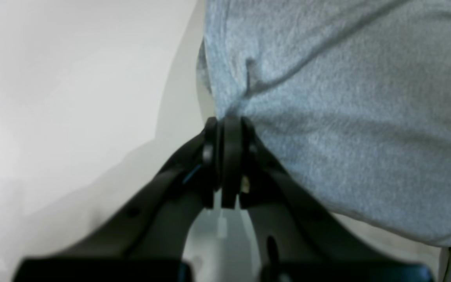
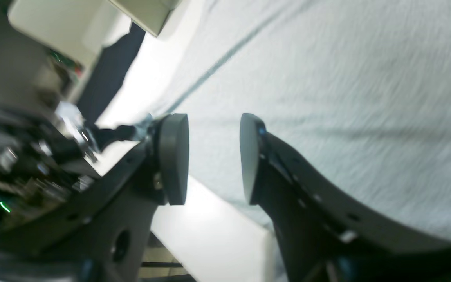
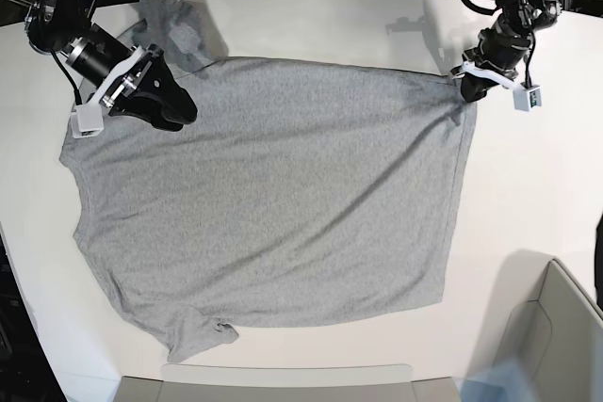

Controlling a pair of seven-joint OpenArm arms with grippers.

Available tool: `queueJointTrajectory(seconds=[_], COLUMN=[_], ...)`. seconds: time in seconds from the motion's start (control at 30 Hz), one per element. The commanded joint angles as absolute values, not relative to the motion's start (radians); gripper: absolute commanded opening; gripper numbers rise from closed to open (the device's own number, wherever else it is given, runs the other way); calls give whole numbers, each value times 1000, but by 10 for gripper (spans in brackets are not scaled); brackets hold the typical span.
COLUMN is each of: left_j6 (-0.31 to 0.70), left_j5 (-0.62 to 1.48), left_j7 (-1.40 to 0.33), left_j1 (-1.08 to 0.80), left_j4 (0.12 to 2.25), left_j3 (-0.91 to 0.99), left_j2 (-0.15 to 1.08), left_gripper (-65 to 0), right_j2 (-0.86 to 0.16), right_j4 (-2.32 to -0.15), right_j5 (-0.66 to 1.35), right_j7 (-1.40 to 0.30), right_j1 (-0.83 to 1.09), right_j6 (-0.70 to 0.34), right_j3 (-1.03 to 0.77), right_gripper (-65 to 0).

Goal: Fold the T-shirt properly

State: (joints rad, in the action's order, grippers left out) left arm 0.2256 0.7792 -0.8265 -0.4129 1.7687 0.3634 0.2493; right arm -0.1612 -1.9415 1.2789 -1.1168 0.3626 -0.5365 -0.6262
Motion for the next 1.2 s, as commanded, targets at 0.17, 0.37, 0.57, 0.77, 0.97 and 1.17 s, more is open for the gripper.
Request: queueJointTrajectory(seconds=[0.17,0.37,0.57,0.77,0.97,1.17], left_j6=[232,232,232,232,232,232], left_j5=[788,788,788,786,786,786], left_j7=[-808,-808,-808,-808,-808,-808], left_j1=[-412,-412,-398,-400,-400,-400], left_j4=[1787,1787,1788,1787,1787,1787], left_j3=[337,329,329,329,329,329], left_j2=[260,260,260,260,260,260], left_gripper=[-650,-650,-650,-650,-650,-650], right_j2=[-166,-170,-185,-182,-76,-45], right_j4=[-1960,-1957,-1870,-1834,-1834,-1811], right_j5=[1250,1345,1320,1043,995,823], right_j7=[-1095,-1104,-1237,-1239,-1242,-1242], right_j1=[337,323,318,364,400,404], right_j6=[-688,-690,-691,-691,-687,-691], right_j3=[-719,-736,-739,-808,-1055,-1116], right_gripper=[-430,-428,-428,-428,-428,-428])
